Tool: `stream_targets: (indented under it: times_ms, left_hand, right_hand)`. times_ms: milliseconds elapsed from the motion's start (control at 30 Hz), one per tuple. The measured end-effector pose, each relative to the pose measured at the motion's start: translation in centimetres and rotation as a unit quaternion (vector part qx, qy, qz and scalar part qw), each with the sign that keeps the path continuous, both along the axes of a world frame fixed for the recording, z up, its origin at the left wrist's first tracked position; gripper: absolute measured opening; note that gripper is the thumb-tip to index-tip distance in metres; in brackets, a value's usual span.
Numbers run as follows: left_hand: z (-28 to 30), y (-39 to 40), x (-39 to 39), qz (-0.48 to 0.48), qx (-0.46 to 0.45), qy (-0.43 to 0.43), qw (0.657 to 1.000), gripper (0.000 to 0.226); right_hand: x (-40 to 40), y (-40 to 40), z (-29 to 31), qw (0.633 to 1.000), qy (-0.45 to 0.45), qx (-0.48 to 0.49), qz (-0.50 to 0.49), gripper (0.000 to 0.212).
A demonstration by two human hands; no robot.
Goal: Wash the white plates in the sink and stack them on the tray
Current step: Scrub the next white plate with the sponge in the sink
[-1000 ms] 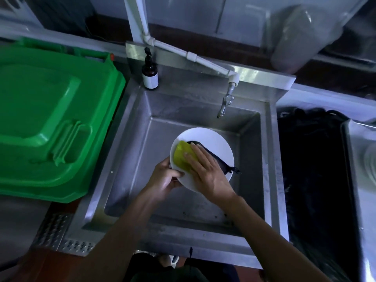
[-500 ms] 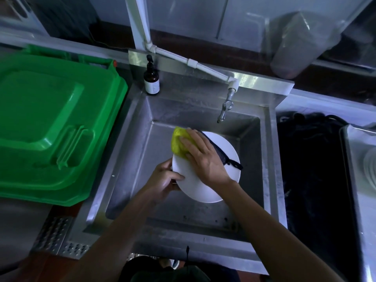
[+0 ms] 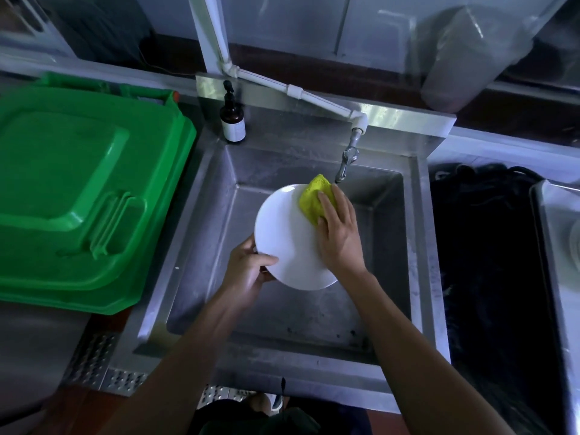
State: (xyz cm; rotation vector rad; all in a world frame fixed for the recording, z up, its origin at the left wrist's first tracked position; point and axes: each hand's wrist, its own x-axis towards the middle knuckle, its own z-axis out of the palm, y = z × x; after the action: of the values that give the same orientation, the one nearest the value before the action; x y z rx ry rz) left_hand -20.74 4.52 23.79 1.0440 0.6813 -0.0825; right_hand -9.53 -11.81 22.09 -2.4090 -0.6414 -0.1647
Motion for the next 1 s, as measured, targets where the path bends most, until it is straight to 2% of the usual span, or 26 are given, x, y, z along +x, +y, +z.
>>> stream_targets:
  times_ms: [300,433,567,700,1000]
  left_hand:
    - [-0.8,-0.8,0.6,0.046,-0.01,0.005,0.999,0.055]
    - [-1.0,-1.0,0.8,0.049,-0.019,0.002,0.999,0.055]
    - [-1.4,-1.3,0.6,0.049,-0.032,0.002,0.998,0.042]
    - [-1.6,-1.2,0.2,0.045,-0.037,-0.003,0.998,0.038]
    - [-1.6,0.9,-0.3,0.058,-0.018,-0.032,0.998,0.048]
  right_hand:
    - [-4.7,-0.5,-1.0,0.99,0.104,0.046,-0.083,0.053]
    - [-7.8,0.8,-1.1,0.981,0.149,0.084,-0.092,0.053]
    - [-9.8,2.5,-0.6,0.971,0.18,0.134,-0.088,0.051]
    - [-10.3,4.0,0.0,0.96,0.213,0.168,-0.073,0.052]
    - [-10.5,3.5,0.1,0.974,0.185,0.128,-0.012,0.051]
